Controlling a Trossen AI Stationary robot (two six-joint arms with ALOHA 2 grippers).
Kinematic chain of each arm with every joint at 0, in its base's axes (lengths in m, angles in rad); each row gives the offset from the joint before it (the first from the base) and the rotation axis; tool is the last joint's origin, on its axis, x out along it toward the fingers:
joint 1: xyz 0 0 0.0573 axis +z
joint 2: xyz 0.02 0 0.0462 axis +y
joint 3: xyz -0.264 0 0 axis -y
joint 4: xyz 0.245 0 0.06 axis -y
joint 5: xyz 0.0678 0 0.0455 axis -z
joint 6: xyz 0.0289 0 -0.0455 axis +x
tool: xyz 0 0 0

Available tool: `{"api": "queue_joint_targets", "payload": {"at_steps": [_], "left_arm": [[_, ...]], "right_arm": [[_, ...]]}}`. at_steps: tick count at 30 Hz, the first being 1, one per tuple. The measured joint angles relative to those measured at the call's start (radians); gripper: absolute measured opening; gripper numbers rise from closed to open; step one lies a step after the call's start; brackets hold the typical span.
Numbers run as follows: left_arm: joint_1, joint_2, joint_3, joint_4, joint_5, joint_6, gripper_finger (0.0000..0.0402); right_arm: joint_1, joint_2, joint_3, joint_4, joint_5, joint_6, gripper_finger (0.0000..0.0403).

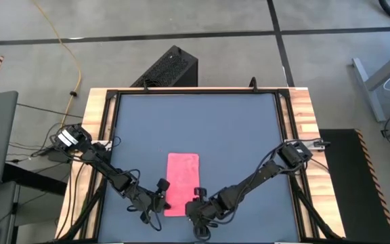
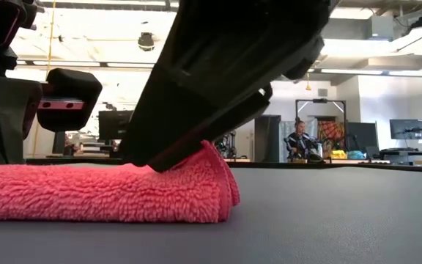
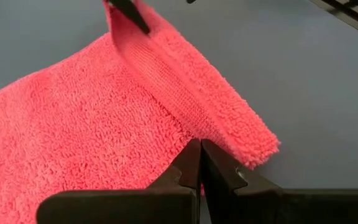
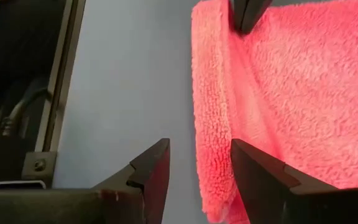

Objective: Roll towel
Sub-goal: Roll the pink towel

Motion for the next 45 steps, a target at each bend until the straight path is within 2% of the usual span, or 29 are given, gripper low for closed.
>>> {"api": "queue_joint_targets", "payload": {"at_steps": [8,15,21,31,38,45], "left_arm": [[0.000,-0.001,0.000,0.061,0.022,0.052,0.0000],[-0.002,-0.051,0.000,0.068,0.028,0.062,0.0000],[-0.030,-0.039,0.000,0.078,0.107,0.060,0.0000],[-0.058,0.033,0.000,0.060,-0.028,0.062,0.0000],[-0.050,0.033,0.000,0.027,-0.032,0.069,0.0000],[-0.041,0.033,0.001,0.012,-0.026,0.038,0.0000]], "right_arm": [[0.000,0.000,0.000,-0.037,0.027,-0.005,0.0195],[0.000,0.000,0.000,-0.071,0.057,-0.008,0.0195],[-0.008,0.000,0.000,-0.100,0.083,0.002,0.0195],[-0.020,0.000,0.000,-0.122,0.083,0.038,0.0168],[-0.018,0.000,0.000,-0.147,0.079,0.082,0.0153],[-0.018,-0.010,0.007,-0.157,0.079,0.074,0.0164]]}}
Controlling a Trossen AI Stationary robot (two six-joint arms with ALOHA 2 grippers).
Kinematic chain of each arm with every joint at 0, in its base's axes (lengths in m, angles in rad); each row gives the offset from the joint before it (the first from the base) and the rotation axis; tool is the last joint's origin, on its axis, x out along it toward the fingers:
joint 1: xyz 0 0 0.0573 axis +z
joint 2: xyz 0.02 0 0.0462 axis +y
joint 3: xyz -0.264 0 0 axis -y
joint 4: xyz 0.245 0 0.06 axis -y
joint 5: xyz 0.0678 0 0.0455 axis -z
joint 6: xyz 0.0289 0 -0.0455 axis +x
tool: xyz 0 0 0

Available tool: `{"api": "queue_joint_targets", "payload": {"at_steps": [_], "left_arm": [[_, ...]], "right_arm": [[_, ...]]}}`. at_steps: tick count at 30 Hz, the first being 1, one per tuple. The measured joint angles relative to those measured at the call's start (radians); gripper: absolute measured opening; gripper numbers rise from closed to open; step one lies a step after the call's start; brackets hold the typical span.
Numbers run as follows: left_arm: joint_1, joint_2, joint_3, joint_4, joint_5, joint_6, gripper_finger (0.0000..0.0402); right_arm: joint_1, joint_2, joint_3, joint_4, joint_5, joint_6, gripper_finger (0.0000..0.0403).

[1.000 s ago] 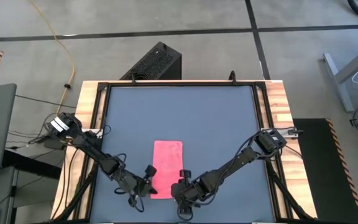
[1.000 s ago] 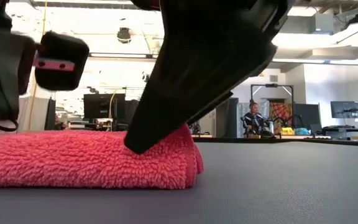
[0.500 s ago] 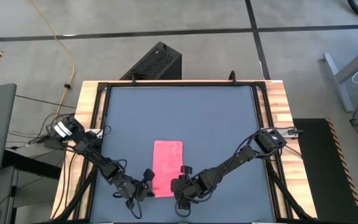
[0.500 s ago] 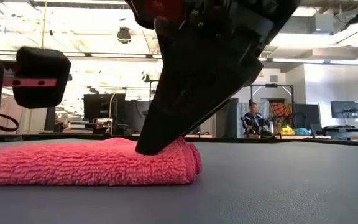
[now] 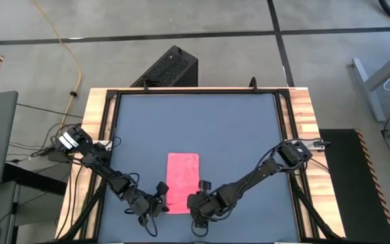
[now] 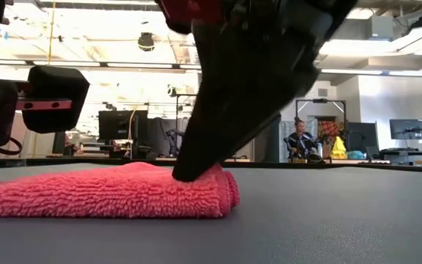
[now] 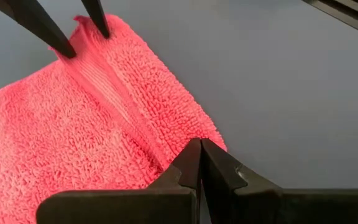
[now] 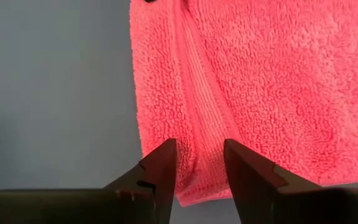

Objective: Roll towel
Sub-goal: Roll the pink towel

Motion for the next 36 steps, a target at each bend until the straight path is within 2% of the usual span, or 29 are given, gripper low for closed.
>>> {"api": "queue_joint_targets", "payload": {"at_steps": [11,19,32,36], "left_arm": [[0.000,0.000,0.000,-0.005,0.000,-0.003,0.0000],[0.000,0.000,0.000,-0.005,0.000,-0.006,0.0000],[0.001,0.000,-0.001,-0.009,-0.001,-0.009,0.0000],[0.002,0.000,-0.001,-0.013,0.041,-0.007,0.0014]], "right_arm": [[0.008,-0.003,0.100,-0.019,0.001,-0.041,0.0206],[0.052,0.010,0.080,-0.033,0.011,-0.048,0.0208],[0.058,0.062,0.054,-0.054,0.056,-0.126,0.0207],[0.059,0.077,0.059,-0.079,0.068,-0.105,0.0207]]}}
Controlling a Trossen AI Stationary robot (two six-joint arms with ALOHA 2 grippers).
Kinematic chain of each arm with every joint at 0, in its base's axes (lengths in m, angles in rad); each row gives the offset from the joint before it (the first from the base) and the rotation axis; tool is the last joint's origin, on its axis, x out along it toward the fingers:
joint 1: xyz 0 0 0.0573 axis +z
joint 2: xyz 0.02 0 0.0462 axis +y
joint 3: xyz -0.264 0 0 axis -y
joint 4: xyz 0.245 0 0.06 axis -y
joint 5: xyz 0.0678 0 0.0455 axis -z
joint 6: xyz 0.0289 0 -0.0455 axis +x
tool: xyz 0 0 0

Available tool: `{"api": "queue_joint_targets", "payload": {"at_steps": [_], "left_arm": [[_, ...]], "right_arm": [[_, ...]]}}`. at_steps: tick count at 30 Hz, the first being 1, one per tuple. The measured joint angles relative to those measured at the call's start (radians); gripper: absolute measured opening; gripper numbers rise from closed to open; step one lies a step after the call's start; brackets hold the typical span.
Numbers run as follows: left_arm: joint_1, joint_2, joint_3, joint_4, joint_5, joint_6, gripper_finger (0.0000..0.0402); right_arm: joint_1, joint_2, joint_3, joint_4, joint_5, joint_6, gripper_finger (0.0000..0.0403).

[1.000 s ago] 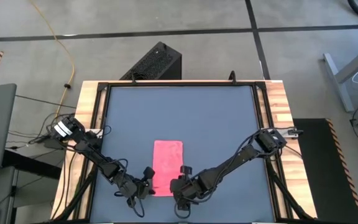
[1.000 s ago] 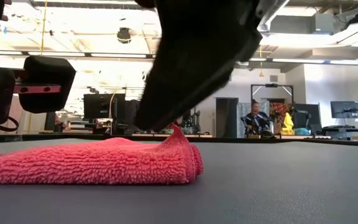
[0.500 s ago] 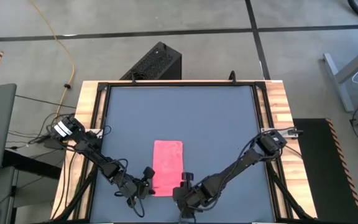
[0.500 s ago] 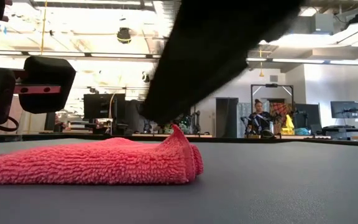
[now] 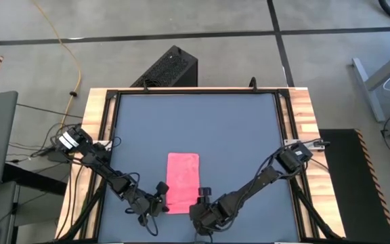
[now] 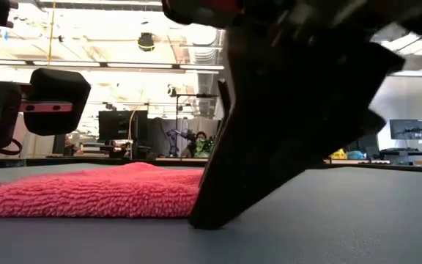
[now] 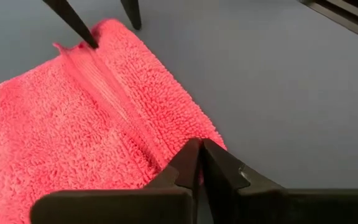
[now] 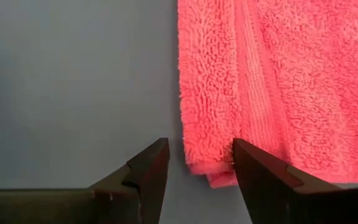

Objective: Roll towel
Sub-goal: Roll the pink towel

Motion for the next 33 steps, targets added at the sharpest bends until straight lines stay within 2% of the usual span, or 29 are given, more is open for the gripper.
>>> {"api": "queue_joint_targets", "payload": {"at_steps": [5,13,19,23,26,29,33], "left_arm": [[-0.002,0.000,0.000,-0.016,0.015,-0.001,0.0065],[-0.002,0.000,0.000,-0.016,-0.011,-0.036,0.0154],[-0.002,0.000,0.000,-0.027,0.007,-0.062,0.0175],[-0.002,0.000,0.000,-0.064,0.015,-0.114,0.0166],[0.003,-0.002,0.003,-0.103,0.019,-0.191,0.0144],[0.014,-0.003,0.004,-0.131,0.023,-0.254,0.0100],[0.033,-0.003,0.002,-0.125,0.076,-0.273,0.0017]], "right_arm": [[0.001,0.007,0.000,-0.008,0.014,0.017,0.0194],[0.000,0.009,-0.001,-0.006,0.013,0.024,0.0152],[-0.002,0.010,-0.002,-0.006,0.013,0.037,0.0126],[-0.006,0.010,-0.002,-0.007,0.013,0.067,0.0116],[-0.013,0.010,-0.002,-0.008,0.013,0.106,0.0104],[-0.019,0.010,-0.003,-0.010,0.006,0.145,0.0083],[-0.026,0.010,-0.002,-0.009,-0.021,0.182,0.0046]]}}
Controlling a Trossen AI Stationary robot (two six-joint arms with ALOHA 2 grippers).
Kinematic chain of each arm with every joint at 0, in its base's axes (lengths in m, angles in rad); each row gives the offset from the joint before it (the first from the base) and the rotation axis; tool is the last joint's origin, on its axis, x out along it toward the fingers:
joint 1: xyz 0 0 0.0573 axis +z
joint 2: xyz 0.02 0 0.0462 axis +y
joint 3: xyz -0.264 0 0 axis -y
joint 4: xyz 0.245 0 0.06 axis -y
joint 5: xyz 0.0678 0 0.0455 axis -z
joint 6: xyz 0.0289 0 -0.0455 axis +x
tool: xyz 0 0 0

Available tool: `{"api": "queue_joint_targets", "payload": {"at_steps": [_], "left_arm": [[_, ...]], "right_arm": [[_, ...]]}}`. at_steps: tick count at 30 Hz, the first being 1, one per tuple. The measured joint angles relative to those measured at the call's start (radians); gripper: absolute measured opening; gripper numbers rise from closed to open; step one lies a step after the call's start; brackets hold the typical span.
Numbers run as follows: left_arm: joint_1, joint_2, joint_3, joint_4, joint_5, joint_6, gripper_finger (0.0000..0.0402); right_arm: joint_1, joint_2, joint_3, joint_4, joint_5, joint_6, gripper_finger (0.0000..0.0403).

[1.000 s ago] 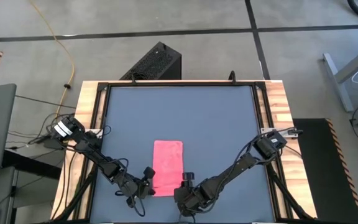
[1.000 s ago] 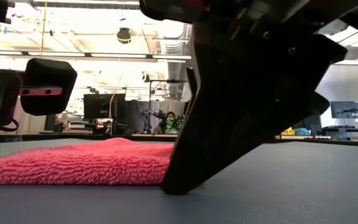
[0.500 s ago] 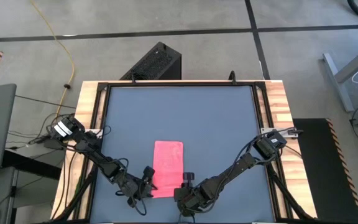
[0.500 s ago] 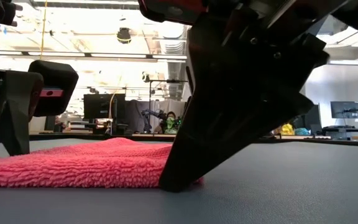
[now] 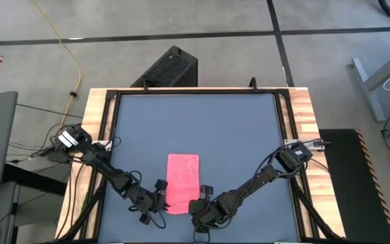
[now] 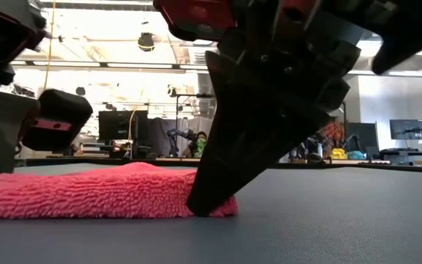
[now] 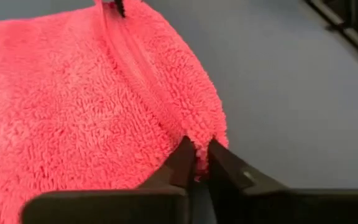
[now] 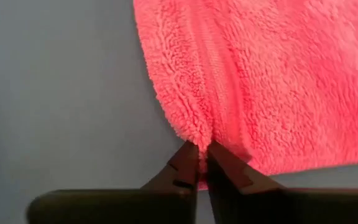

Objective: Roll towel
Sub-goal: Roll the pink towel

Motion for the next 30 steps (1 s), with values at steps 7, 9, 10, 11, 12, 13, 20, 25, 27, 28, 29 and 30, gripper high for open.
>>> {"api": "queue_joint_targets", "payload": {"at_steps": [7,9,10,11,12,13,20,25,27,28,29,30], "left_arm": [[0.063,0.005,-0.025,0.123,0.280,-0.053,0.0002],[0.085,0.007,-0.059,0.214,0.351,-0.085,0.0002],[0.095,0.007,-0.089,0.271,0.371,-0.107,0.0001],[0.104,0.007,-0.121,0.318,0.384,-0.128,0.0001],[0.113,0.007,-0.156,0.376,0.393,-0.156,0.0001],[0.120,0.004,-0.191,0.428,0.398,-0.189,0.0001],[0.130,0.004,-0.321,0.714,0.411,-0.354,0.0000],[0.111,-0.002,-0.301,0.605,0.399,-0.384,0.0000],[0.109,-0.001,-0.302,0.614,0.397,-0.394,0.0000],[0.108,0.000,-0.303,0.624,0.396,-0.402,0.0000],[0.108,0.001,-0.304,0.631,0.396,-0.412,0.0000],[0.108,0.001,-0.304,0.636,0.396,-0.425,0.0000]], "right_arm": [[-0.023,-0.016,0.000,0.020,-0.102,0.086,0.0014],[-0.025,-0.023,-0.002,0.032,-0.125,0.106,0.0014],[-0.025,-0.026,-0.003,0.036,-0.130,0.110,0.0014],[-0.025,-0.027,-0.003,0.045,-0.144,0.116,0.0014],[-0.027,-0.027,-0.003,0.058,-0.157,0.120,0.0014],[-0.031,-0.027,-0.003,0.073,-0.173,0.126,0.0014],[-0.067,-0.025,-0.003,0.102,-0.204,0.261,0.0014],[-0.076,-0.025,-0.003,0.096,-0.208,0.332,0.0014],[-0.075,-0.025,-0.006,0.095,-0.206,0.351,0.0014],[-0.075,-0.026,-0.015,0.104,-0.206,0.360,0.0014],[-0.074,-0.027,-0.025,0.116,-0.203,0.370,0.0014],[-0.073,-0.028,-0.036,0.129,-0.200,0.377,0.0014]]}}
